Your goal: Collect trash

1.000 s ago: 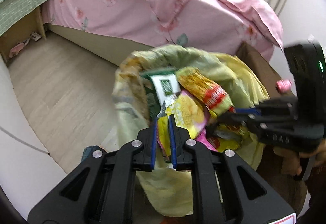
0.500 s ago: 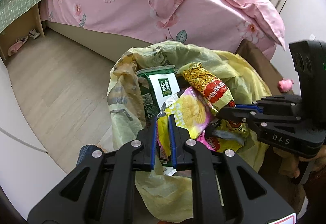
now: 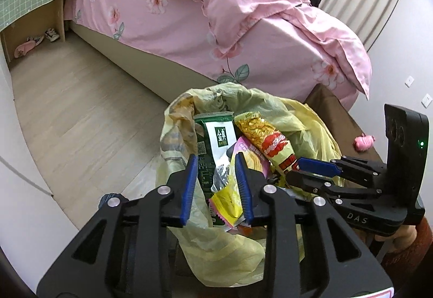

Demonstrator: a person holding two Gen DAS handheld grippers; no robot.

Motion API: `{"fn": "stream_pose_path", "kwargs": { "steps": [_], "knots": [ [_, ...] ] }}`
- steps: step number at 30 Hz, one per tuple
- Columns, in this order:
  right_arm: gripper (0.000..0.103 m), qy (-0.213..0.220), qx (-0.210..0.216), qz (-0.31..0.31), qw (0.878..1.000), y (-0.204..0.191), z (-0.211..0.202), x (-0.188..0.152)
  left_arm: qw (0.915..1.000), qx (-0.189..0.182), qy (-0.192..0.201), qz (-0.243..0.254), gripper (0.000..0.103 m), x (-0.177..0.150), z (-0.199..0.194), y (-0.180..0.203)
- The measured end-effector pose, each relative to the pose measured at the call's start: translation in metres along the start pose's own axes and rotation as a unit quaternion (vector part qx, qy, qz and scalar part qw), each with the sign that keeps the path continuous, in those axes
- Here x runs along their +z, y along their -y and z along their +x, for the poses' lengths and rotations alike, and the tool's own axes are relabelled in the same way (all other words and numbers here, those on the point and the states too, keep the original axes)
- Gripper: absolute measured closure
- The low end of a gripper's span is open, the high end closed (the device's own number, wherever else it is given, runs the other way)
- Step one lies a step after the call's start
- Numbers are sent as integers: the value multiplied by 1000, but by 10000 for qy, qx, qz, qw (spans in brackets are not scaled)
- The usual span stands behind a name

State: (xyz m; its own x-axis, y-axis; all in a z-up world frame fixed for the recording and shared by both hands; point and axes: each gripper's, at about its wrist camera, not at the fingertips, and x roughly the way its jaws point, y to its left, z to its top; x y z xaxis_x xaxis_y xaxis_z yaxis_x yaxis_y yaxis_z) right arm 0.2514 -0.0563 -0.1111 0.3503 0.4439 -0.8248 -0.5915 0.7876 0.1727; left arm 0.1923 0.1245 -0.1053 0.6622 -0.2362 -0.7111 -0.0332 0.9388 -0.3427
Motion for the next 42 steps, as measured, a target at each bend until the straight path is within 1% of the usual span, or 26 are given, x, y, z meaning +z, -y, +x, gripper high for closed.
{"fn": "stream_pose_path", "kwargs": {
  "steps": [4, 5, 6, 7, 9, 10, 11, 14, 15, 16, 18, 20, 22, 23, 25, 27, 28, 31, 33, 35, 42],
  "knots": [
    [69, 124, -23, 70, 9999, -2, -13, -1, 9999, 59, 119, 53, 65, 0, -15, 6],
    [66, 165, -31, 83, 9998, -2, -16, -2, 9998, 49, 173, 99, 60, -1, -22, 10],
    [64, 266, -76, 109, 9996, -4, -26, -5, 9997, 36, 210, 121, 55, -3, -28, 13],
    [62, 359, -122, 125, 9992, -5, -35, -9, 9996, 8, 241, 134, 53, -5, -35, 17],
    [61, 626, -269, 174, 9975, -9, -59, -19, 9993, -82, 285, 237, 45, -12, -52, 28],
    [61, 730, -368, 189, 9965, -10, -70, -25, 9989, -106, 330, 331, 42, -17, -62, 35],
    [61, 891, -564, 208, 9942, -14, -89, -35, 9985, -108, 377, 389, 38, -21, -70, 40],
    [60, 1154, -788, 261, 9898, -23, -122, -56, 9971, -7, 521, 557, 27, -36, -99, 59],
    [59, 1244, -817, 300, 9884, -29, -137, -69, 9965, 56, 546, 627, 27, -41, -107, 65],
    [55, 1291, -833, 340, 9875, -33, -149, -79, 9956, 180, 585, 709, 27, -48, -117, 73],
    [55, 1294, -900, 417, 9866, -39, -167, -94, 9940, 352, 649, 803, 27, -59, -131, 84],
    [55, 1359, -1003, 511, 9843, -45, -182, -106, 9924, 345, 719, 939, 27, -70, -146, 96],
    [55, 1507, -1107, 651, 9802, -53, -200, -126, 9914, 353, 741, 1021, 27, -78, -156, 102],
    [55, 1535, -1134, 671, 9793, -54, -204, -131, 9908, 381, 733, 1076, 27, -83, -162, 106],
    [55, 1684, -1322, 754, 9739, -60, -218, -148, 9890, 471, 767, 1172, 27, -90, -170, 112],
    [55, 1731, -1393, 769, 9720, -64, -226, -159, 9871, 584, 807, 1254, 27, -96, -178, 118],
    [55, 1747, -1412, 786, 9713, -67, -230, -163, 9868, 618, 798, 1263, 27, -97, -181, 118],
    [55, 1818, -1408, 895, 9691, -70, -241, -171, 9879, 570, 744, 1239, 27, -99, -187, 117],
    [55, 1878, -1414, 961, 9672, -73, -248, -176, 9874, 632, 793, 1212, 27, -100, -192, 118],
    [55, 1945, -1508, 988, 9642, -76, -251, -179, 9862, 663, 844, 1259, 27, -101, -195, 120],
    [55, 1907, -1566, 976, 9641, -82, -251, -183, 9857, 664, 860, 1287, 27, -103, -198, 123]
  ]
}}
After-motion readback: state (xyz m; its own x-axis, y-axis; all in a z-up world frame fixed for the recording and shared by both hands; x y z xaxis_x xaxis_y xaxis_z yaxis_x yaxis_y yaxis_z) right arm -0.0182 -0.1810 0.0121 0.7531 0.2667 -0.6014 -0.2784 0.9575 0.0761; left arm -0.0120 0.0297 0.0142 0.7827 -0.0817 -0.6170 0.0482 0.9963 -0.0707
